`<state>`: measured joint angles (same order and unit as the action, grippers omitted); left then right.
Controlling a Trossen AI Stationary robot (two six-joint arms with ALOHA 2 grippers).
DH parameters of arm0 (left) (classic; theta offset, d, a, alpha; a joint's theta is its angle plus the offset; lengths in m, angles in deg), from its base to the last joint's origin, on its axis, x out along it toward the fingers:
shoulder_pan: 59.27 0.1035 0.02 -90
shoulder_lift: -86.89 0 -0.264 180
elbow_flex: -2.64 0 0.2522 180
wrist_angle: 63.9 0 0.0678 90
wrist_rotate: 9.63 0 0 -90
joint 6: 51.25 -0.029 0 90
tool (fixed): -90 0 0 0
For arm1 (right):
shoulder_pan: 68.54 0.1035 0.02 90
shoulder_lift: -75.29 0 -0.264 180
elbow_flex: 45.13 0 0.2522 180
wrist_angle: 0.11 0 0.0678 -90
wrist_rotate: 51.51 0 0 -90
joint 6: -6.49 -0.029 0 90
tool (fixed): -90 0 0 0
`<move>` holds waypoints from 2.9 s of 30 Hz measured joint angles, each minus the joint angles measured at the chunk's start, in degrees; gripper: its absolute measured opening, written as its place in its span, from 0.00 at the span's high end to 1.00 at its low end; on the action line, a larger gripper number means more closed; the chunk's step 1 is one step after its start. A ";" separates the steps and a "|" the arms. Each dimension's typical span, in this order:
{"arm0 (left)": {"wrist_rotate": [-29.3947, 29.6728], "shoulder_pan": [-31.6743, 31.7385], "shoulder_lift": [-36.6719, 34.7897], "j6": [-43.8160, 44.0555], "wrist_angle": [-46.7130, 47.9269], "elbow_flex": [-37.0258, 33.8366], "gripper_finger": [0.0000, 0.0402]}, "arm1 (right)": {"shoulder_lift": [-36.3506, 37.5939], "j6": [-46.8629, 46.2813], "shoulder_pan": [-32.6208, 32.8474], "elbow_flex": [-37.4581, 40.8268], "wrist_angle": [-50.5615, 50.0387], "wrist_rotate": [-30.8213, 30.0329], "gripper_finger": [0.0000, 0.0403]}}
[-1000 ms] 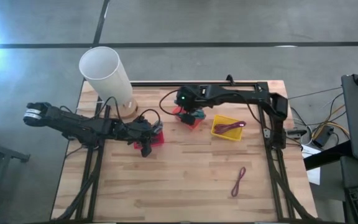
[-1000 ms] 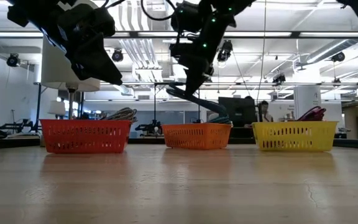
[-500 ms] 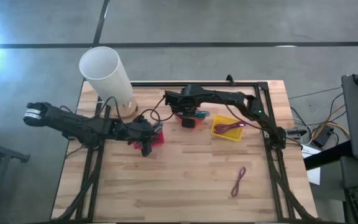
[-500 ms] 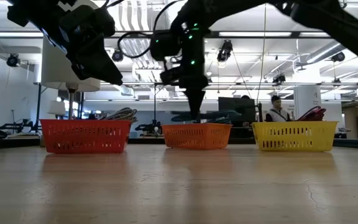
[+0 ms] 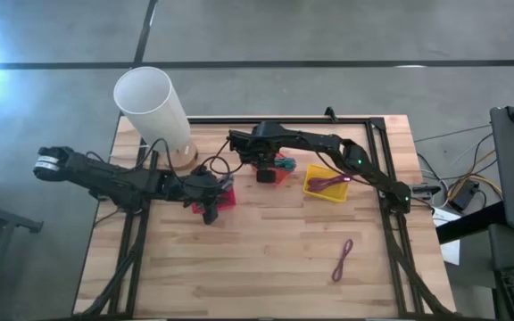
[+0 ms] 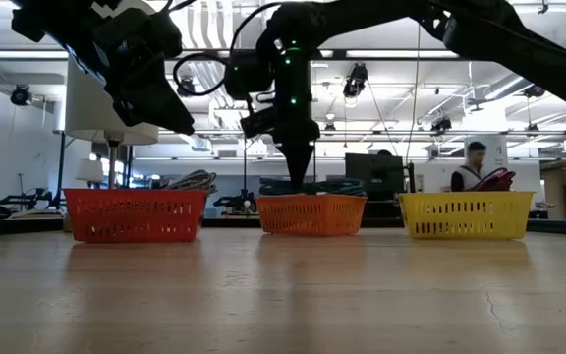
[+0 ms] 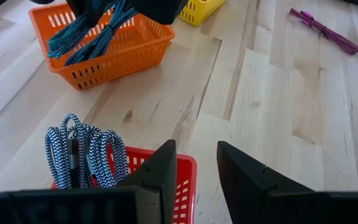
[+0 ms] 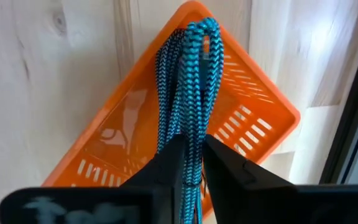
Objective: Pick & Place USB Port
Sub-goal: Put the black and blue charger cable into the orange bin, then put the black and pink charger cable into the yellow bin
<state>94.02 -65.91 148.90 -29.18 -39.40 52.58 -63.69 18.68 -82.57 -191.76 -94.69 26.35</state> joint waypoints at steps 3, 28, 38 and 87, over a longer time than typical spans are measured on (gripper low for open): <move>-0.01 0.00 0.00 0.00 0.04 0.00 0.73 | 0.19 -0.05 0.01 -0.05 0.02 -0.02 0.82; -0.04 -0.02 0.00 -0.02 0.03 0.00 0.73 | 9.86 -22.78 9.87 1.74 -8.72 -1.46 0.70; -0.04 -0.02 0.00 0.05 0.18 0.00 0.73 | 18.41 -32.92 19.61 16.84 -6.87 -1.38 0.73; 0.61 0.42 0.00 -22.16 -18.19 2.75 0.73 | 52.16 -141.04 56.95 79.72 29.95 9.76 0.70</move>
<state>94.64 -65.49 148.90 -51.34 -57.59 55.33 -11.54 -122.36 -25.62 -112.04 -64.74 36.10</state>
